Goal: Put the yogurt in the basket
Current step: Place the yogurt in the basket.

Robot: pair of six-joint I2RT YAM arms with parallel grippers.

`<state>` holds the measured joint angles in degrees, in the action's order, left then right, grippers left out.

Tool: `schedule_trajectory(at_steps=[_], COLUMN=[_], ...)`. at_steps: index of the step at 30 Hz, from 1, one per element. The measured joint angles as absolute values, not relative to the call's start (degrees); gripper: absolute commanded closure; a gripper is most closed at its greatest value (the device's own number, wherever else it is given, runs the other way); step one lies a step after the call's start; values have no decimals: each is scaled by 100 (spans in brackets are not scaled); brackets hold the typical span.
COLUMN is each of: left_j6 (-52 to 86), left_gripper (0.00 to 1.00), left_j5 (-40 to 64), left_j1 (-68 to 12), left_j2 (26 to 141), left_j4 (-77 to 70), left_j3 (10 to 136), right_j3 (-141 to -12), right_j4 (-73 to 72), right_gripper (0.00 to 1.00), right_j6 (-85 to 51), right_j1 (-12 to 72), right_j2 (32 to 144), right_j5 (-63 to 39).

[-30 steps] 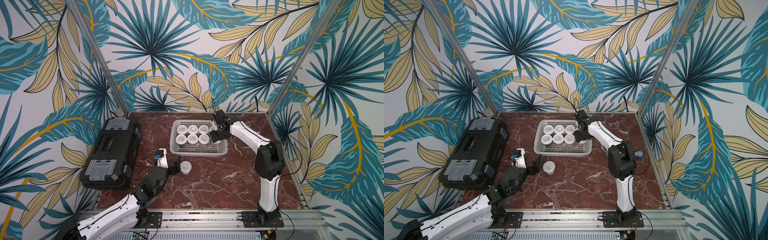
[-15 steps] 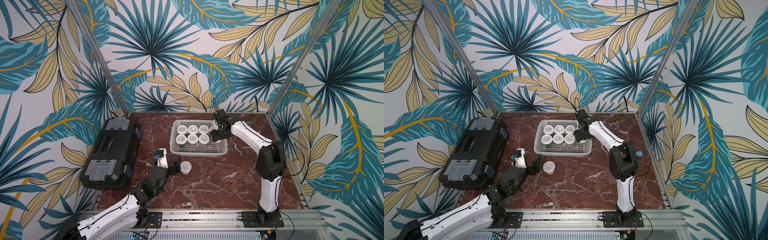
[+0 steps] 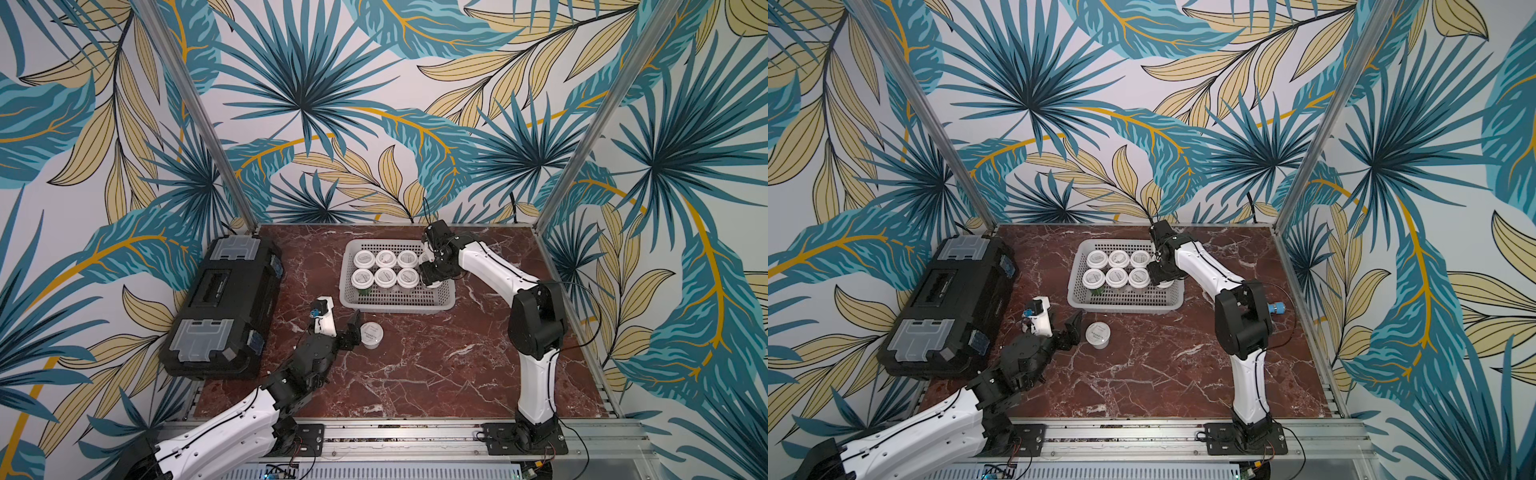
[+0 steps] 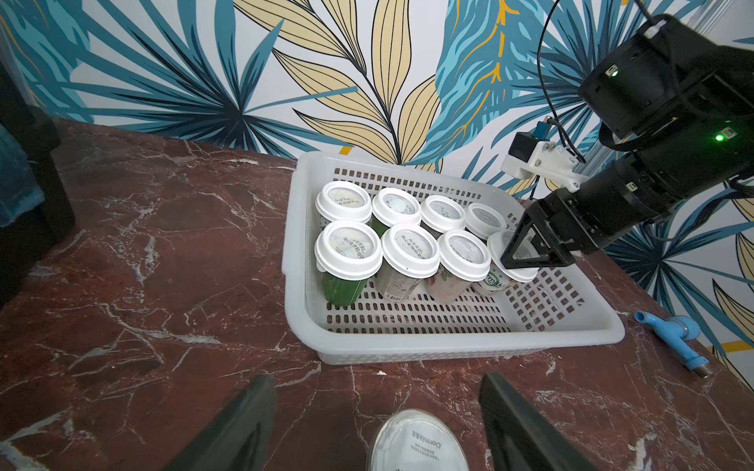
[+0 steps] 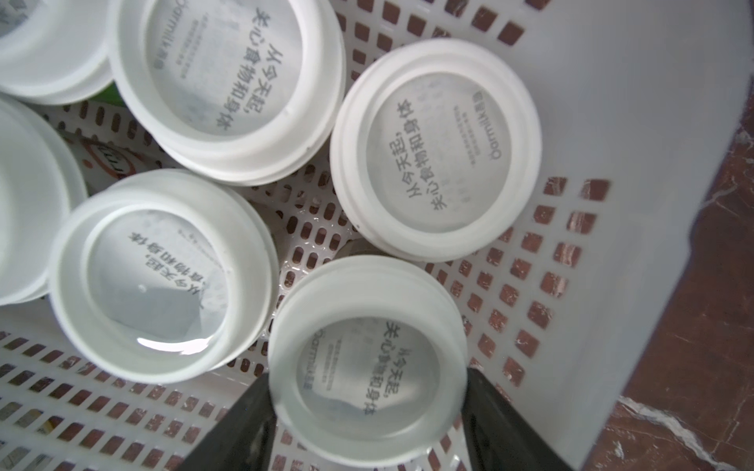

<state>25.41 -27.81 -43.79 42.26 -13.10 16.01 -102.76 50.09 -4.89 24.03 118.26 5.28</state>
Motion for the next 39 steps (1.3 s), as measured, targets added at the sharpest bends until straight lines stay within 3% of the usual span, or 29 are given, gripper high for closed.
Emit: schedule_trajectory(at_steps=[5, 14, 24, 31, 39], left_j6=[2541, 2541, 2539, 2558, 2729], left_gripper=[17, 17, 17, 17, 17], left_j5=[-2781, -2779, -2738, -2639, -2449], left_j1=[-4379, -4379, -4377, -4377, -4377], left_j2=[4250, 4283, 4486, 4211, 3715], left_j4=[-1310, -1310, -1306, -489, 1208], left_j3=[1601, 1601, 1603, 1850, 2504], right_j3=[-10278, -10285, -10044, -8130, -5894], right_j4=[5006, 5041, 5024, 4525, 3979], right_gripper=[16, 13, 11, 10, 17], right_j6=[-471, -475, -556, -803, -1155], right_j1=[2403, 2403, 2403, 2532, 2829], right_j2=[11830, 11692, 10112, 8499, 7177], right_j5=[508, 508, 246, -281, -631])
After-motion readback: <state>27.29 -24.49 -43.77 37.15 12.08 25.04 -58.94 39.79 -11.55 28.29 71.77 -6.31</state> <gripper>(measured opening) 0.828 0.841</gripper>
